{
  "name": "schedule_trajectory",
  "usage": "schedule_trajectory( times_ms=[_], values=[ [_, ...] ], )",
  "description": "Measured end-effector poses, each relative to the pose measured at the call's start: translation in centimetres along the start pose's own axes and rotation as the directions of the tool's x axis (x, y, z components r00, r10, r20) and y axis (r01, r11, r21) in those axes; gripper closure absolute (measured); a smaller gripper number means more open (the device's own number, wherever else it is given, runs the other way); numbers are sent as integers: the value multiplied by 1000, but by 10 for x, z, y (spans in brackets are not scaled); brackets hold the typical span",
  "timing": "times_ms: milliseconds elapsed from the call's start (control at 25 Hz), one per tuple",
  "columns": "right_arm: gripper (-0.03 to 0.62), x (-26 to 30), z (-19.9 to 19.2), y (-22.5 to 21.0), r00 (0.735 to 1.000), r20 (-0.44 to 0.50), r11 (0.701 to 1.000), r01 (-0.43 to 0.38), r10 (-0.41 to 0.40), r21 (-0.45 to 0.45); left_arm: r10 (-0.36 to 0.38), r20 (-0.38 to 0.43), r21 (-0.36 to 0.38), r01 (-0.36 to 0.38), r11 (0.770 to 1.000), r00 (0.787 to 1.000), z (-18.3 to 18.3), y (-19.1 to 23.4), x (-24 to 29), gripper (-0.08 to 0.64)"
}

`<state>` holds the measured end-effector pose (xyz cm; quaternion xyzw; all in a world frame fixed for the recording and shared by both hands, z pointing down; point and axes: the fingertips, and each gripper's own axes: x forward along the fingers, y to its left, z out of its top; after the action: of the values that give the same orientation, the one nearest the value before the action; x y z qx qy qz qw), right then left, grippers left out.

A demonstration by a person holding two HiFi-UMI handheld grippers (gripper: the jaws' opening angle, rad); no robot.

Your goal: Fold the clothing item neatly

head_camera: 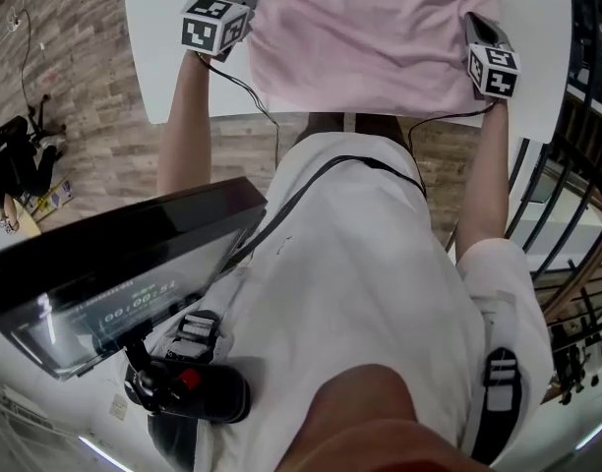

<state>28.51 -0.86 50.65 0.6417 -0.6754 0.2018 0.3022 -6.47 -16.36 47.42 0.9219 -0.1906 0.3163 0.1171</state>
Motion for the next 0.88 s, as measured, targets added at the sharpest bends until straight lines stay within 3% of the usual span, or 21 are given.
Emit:
schedule_trajectory(
  times_ms=[80,160,280,400,520,680,760,880],
  values=[
    [591,-8,-12,8,1000,-9,1000,-19,19,5,-90,-63,18,92,996,994,-15,-47,11,557],
    [591,-9,-23,19,998,-28,999,-49,49,-10,-127,-119,34,132,991,985,-34,-81,21,557],
    [591,6,-40,26,996,-77,997,-50,45,-66,-53,-154,40,60,997,987,-61,-92,37,557],
    [591,29,-42,14,995,-96,992,-3,-9,-124,55,-182,52,-46,998,982,-80,-70,54,557],
    [591,39,-32,6,996,-88,995,16,-25,-98,107,-203,91,-90,992,973,-89,-54,63,557],
    [591,30,-19,13,998,-39,995,40,-44,-91,161,-161,119,-143,983,974,-82,-51,58,557],
    [591,19,-16,25,1000,3,996,-5,5,-86,139,-133,112,-125,986,981,-79,-62,52,557],
    [589,1,-20,62,989,25,988,-145,146,-54,56,-118,105,-43,994,991,-79,-96,46,557]
  ],
)
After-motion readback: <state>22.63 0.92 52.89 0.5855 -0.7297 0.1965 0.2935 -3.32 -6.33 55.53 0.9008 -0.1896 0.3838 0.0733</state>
